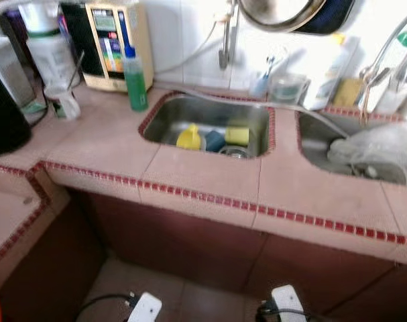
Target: Kitchen organization
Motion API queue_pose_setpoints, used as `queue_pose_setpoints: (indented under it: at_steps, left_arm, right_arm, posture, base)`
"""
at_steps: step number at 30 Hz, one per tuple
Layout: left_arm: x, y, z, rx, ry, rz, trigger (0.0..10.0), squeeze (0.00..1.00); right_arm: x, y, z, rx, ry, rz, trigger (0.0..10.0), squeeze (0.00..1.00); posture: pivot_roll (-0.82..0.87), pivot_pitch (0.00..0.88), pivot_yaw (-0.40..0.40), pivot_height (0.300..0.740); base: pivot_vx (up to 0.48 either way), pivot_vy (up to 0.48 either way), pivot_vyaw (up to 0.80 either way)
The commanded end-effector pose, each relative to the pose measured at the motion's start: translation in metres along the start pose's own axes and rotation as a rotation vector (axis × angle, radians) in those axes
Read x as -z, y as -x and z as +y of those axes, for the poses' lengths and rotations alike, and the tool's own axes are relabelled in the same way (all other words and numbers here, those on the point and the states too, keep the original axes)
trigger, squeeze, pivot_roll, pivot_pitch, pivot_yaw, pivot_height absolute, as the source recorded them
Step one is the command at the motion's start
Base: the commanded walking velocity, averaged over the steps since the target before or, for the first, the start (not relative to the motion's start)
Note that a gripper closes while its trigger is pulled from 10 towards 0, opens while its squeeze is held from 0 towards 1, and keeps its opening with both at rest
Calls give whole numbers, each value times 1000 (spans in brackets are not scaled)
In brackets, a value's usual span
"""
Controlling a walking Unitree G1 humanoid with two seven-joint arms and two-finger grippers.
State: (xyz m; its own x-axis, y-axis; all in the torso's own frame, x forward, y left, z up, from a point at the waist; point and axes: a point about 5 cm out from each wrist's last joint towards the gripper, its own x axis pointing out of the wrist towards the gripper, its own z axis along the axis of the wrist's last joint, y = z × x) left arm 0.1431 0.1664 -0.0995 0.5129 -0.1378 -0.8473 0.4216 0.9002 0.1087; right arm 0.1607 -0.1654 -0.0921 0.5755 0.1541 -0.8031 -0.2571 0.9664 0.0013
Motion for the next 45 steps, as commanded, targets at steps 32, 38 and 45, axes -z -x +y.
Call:
queue_pose_setpoints:
  at_steps: [32, 38, 45]
  left_arm:
    - [8, 1, -3, -7, 40, 60, 10000, 0]
    - [9, 1, -3, -9, 47, 65, 10000, 0]
    - [6, 0, -3, -10, 36, 57, 10000, 0]
  right_arm:
    - [6, 2, -6, 30, -59, 28, 10000, 0]
    - [7, 2, -5, 28, -63, 31, 10000, 0]
    - [7, 2, -5, 29, -72, 34, 10000, 0]
  posture:
    - [-43, 0, -15, 740]
    - [-41, 0, -13, 740]
    - [-39, 0, -15, 740]
  base:
    - [0, -300, -243]
    - [0, 0, 0]
    - [0, 0, 0]
